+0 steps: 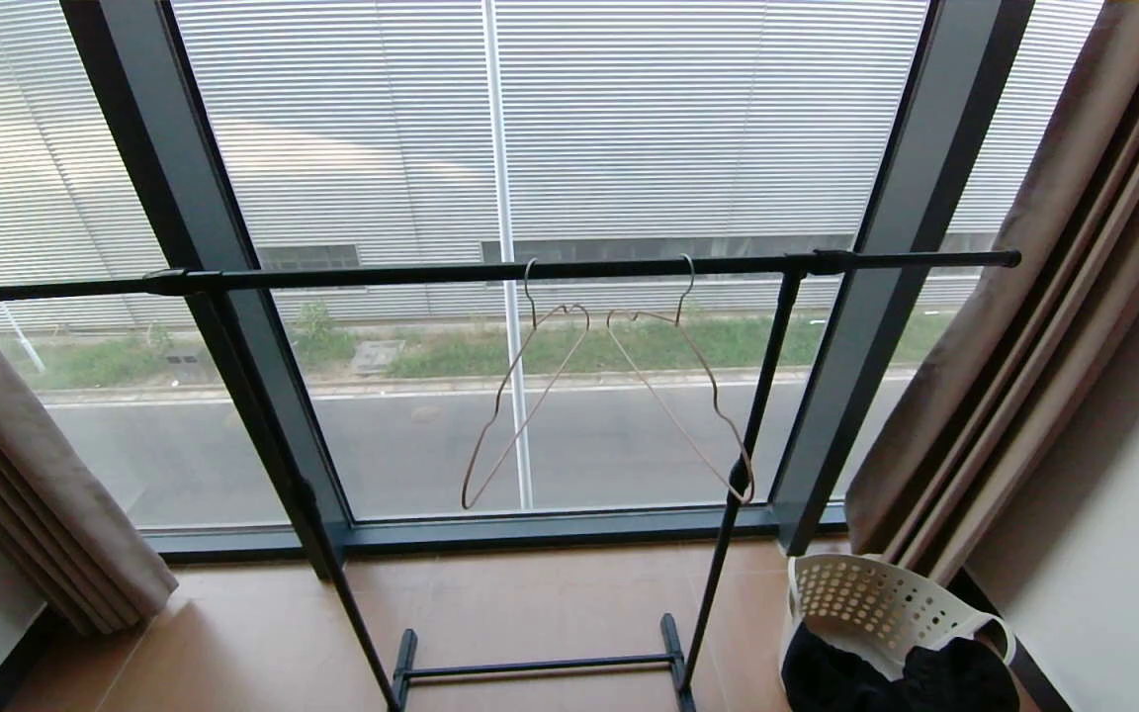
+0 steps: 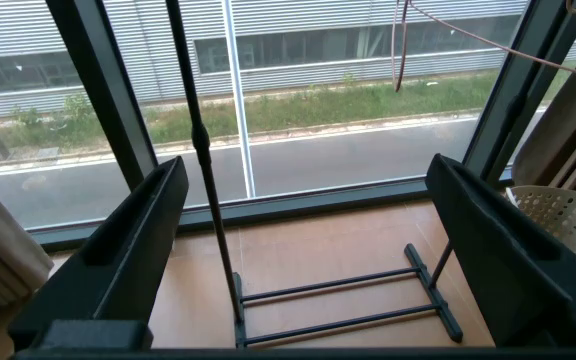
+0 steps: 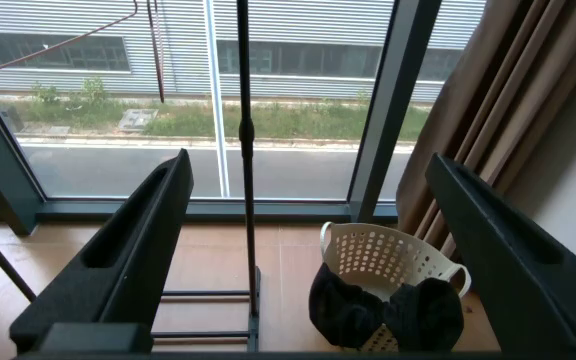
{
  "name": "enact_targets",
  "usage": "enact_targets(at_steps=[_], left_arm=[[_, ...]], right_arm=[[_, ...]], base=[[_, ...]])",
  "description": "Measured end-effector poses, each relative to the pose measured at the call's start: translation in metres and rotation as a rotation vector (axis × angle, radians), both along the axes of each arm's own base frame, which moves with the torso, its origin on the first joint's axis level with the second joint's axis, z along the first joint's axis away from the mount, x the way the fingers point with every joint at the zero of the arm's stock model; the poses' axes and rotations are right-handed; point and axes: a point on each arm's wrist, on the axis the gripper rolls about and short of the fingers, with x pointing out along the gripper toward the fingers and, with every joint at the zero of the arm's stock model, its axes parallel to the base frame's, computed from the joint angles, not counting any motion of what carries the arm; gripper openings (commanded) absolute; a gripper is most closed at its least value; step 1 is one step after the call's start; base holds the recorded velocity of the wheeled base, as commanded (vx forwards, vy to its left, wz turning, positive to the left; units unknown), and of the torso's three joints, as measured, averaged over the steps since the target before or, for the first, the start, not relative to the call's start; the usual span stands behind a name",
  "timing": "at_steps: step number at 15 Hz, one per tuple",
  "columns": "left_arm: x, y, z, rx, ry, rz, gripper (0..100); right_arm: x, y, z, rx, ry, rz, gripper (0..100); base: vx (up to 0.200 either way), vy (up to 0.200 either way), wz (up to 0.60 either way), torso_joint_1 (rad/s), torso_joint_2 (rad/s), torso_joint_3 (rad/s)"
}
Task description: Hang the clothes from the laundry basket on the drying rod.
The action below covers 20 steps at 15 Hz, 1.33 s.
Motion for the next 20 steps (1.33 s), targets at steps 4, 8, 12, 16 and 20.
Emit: enact_targets(at_steps=[4,8,12,16,20], left_arm=[[0.0000,0.0000,0.0000,0.000,0.000,0.000,100],[0.0000,-0.0001,0.0000,0.010,-0.001,-0.005,100],[0.0000,-0.0001,0.0000,0.007,-0.001,-0.003,100],[0.0000,0.0001,0.0000,0.000,0.000,0.005,100],[0.0000,0.0002,0.0000,0.010,-0.001,0.009,100]], right_arm=[[-0.0001,0.0000,0.0002,-0.007,-0.001,0.002,100],[-0.0001,0.0000,0.0002,-0.009,-0.001,0.002,100],[-0.0001,0.0001,0.0004,-0.010,-0.002,0.002,100],[0.0000,0.0002,0.0003,-0.025,-0.002,0.009,100],[0.0000,0.0002,0.0002,-0.027,-0.002,0.007,100]], base=[[0.000,0.000,0.00,0.000,0.00,0.000],[0.000,0.000,0.00,0.000,0.00,0.000],[0.000,0.000,0.00,0.000,0.00,0.000],[0.000,0.000,0.00,0.000,0.00,0.000],[0.000,0.000,0.00,0.000,0.00,0.000]])
